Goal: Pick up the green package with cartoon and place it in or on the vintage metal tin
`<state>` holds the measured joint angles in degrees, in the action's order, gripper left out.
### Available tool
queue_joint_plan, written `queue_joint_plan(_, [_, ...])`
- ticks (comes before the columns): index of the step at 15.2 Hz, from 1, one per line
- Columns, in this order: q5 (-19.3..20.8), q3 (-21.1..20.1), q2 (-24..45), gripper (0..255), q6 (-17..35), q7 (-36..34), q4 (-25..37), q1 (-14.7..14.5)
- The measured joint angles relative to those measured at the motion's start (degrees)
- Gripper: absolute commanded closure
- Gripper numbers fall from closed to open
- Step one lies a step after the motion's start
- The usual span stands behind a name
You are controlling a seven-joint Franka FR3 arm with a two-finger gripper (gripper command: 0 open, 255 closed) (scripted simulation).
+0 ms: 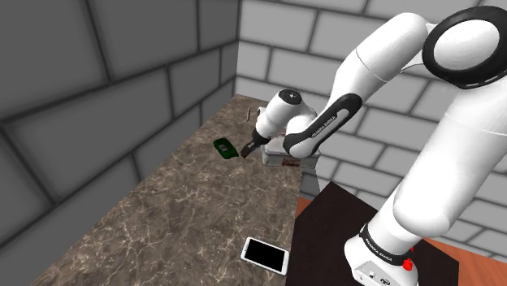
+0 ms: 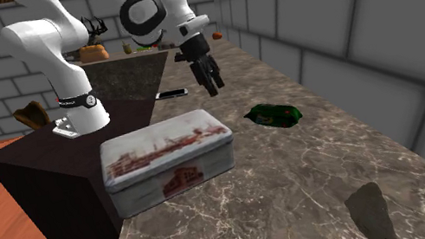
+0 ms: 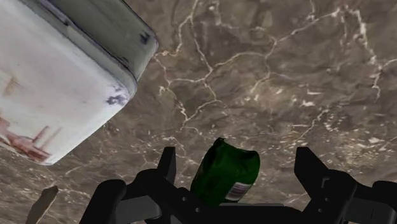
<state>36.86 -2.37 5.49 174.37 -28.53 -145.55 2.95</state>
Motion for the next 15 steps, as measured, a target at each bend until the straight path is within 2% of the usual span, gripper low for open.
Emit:
queue_joint_plan(3, [18.5, 9.1, 8.1, 0, 4.2, -16.7, 7.5, -7.4])
queue_joint_plan(5, [29.3, 18.1, 14.1, 0, 8.0, -27.8, 13.1, -15.0])
queue_joint_plan(6, [32.8, 21.7, 16.8, 0, 9.8, -32.2, 15.8, -18.2])
queue_joint_plan(8, [36.1, 26.1, 20.3, 0, 11.8, -37.1, 18.8, -22.3])
queue_joint_plan(11, [37.7, 29.8, 24.2, 0, 14.2, -40.5, 21.7, -25.6])
queue_joint_plan(15, [37.4, 31.3, 27.9, 0, 15.9, -41.9, 24.4, -26.7])
